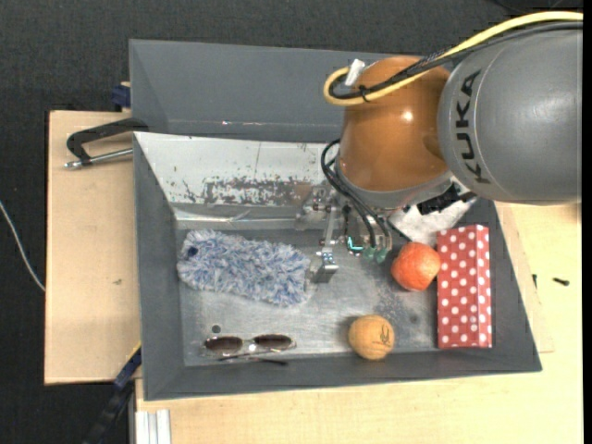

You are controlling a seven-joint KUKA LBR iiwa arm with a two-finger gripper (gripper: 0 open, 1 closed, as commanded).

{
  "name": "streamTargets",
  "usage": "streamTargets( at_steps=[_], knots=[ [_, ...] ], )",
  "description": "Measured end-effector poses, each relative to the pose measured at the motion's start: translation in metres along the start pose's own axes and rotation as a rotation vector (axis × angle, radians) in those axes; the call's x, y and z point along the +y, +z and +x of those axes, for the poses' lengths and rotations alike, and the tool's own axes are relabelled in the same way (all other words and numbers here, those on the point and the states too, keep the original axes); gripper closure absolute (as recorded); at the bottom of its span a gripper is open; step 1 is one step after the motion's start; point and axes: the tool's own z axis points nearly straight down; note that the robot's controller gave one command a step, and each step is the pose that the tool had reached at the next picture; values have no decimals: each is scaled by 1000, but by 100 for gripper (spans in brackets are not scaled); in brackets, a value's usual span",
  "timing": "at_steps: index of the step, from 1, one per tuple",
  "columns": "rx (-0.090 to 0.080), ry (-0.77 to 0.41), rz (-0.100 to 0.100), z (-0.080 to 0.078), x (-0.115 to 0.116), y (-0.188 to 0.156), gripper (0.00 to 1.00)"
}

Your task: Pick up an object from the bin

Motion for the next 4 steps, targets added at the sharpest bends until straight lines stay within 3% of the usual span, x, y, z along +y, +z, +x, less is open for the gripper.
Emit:
streamTargets(
  at_steps=[2,3,4],
  knots=[
    [-9,2,-1,-2,0,-4,0],
    [-6,140,-1,9,-12,41,0],
    [-17,153,-4,10,-5,117,100]
  ],
)
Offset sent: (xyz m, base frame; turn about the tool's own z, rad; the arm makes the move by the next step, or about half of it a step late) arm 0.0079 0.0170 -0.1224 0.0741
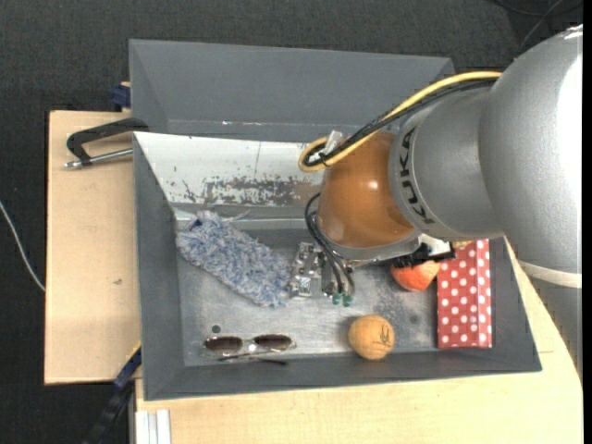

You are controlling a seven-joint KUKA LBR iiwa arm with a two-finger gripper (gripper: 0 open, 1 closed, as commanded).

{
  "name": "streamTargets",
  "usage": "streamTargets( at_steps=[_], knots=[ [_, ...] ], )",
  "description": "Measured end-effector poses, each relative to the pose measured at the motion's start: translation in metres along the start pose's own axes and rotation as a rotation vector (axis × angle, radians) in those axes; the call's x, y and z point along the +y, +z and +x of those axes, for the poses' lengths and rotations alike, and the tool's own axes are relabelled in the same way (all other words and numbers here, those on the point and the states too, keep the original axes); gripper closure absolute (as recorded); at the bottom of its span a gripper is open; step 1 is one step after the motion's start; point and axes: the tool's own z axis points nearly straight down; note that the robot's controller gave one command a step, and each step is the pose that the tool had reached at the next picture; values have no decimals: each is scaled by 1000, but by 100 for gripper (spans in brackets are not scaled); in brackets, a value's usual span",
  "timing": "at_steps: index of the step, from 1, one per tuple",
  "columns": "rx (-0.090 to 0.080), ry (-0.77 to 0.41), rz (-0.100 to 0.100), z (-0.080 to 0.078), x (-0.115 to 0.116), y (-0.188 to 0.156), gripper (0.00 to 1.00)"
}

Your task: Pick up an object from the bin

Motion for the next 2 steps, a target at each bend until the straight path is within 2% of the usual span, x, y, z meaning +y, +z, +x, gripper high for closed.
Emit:
streamTargets(
  at_steps=[1,2],
  knots=[
    [0,0,0,0,0,0,100],
    [4,-26,2,-30,9,-144,100]
  ],
)
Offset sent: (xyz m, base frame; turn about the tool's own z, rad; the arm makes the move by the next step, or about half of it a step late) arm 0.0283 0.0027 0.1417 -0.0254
